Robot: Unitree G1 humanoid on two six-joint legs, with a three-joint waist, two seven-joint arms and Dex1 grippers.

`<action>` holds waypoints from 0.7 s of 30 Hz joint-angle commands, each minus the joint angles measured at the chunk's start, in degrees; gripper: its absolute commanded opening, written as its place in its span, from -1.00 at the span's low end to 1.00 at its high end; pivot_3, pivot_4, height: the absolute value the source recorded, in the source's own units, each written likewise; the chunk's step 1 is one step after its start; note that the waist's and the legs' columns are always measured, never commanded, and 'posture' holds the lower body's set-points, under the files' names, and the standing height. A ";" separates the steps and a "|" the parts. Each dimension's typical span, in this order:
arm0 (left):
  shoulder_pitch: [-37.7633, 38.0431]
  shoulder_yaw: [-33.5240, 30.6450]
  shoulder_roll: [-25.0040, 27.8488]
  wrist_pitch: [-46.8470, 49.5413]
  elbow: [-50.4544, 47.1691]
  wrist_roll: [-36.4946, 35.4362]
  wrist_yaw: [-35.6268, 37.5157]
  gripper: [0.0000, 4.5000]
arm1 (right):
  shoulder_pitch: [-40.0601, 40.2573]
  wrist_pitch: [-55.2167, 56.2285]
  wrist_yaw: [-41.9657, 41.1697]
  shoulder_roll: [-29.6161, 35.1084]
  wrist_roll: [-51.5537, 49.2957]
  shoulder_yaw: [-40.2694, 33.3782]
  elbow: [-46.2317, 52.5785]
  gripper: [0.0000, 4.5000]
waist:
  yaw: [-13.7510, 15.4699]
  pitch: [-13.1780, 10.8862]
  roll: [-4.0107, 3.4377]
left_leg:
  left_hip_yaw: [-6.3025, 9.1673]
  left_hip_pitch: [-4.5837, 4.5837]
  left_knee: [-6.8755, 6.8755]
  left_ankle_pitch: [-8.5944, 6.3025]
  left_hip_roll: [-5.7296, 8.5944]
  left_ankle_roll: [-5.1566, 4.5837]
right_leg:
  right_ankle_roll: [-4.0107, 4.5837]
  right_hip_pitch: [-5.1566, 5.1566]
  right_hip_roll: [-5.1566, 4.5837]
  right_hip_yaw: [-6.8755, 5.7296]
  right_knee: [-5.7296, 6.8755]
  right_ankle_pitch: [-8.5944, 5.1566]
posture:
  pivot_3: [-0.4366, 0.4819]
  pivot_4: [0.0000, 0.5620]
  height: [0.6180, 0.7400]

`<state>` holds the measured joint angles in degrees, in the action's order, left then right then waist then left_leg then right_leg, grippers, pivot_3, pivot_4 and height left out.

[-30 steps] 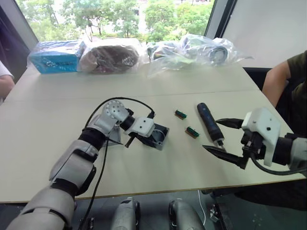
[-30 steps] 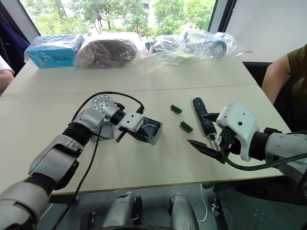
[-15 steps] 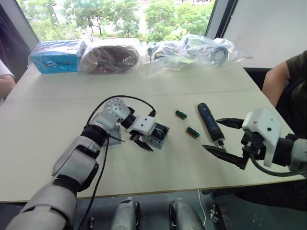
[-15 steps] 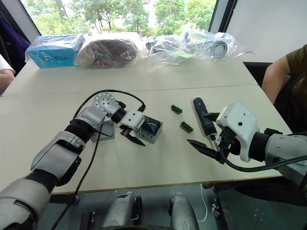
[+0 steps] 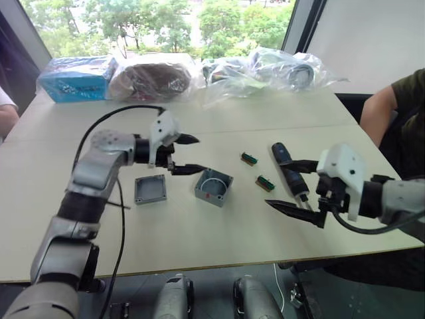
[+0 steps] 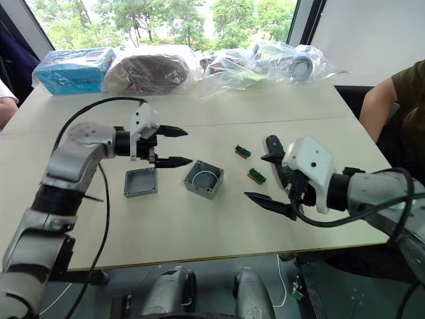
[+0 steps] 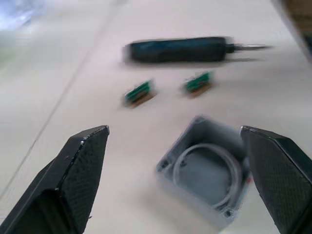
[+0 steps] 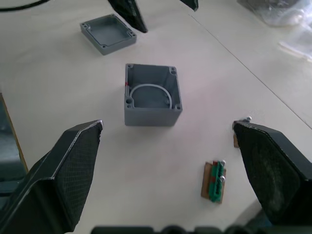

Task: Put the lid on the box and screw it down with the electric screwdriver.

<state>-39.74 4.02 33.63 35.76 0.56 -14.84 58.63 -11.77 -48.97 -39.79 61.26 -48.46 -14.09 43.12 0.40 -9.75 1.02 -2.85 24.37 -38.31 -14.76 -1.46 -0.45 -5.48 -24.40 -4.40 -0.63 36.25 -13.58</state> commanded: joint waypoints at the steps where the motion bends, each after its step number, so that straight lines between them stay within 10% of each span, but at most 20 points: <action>1: 2.79 -5.70 1.32 14.46 -9.96 3.78 -14.88 0.96 | -3.44 2.71 -3.07 0.20 1.26 1.67 -1.77 1.00 | 0.08 0.00 0.00 | -0.01 0.00 0.00 0.00 0.00 0.00 | -0.01 0.00 0.00 0.00 -0.01 0.00 | -0.05 -0.47 1.00; 8: 11.14 -14.75 -4.23 38.23 -19.65 6.80 -32.65 0.96 | -10.61 4.83 -10.13 -0.15 1.83 6.05 -7.10 1.00 | 0.26 0.00 0.00 | -0.05 -0.04 0.00 0.00 0.02 0.00 | -0.01 0.01 0.00 0.02 0.00 0.01 | -0.05 -0.47 1.00; 21: 17.78 -19.66 -9.75 47.10 -21.41 6.41 -41.92 0.96 | -11.78 4.72 -12.66 -0.04 3.44 6.46 -7.92 1.00 | 0.32 0.02 0.05 | -0.03 -0.06 0.00 0.01 0.05 0.02 | 0.02 0.04 -0.06 0.00 0.00 0.01 | -0.05 -0.47 1.00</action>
<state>-22.71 -14.56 24.04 81.79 -20.51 -8.46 17.76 -23.02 -44.67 -52.36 61.18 -45.13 -6.02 34.43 0.71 -9.73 1.06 -2.90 24.30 -38.31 -14.76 -1.41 -0.43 -5.45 -24.35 -4.46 -0.62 36.25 -13.57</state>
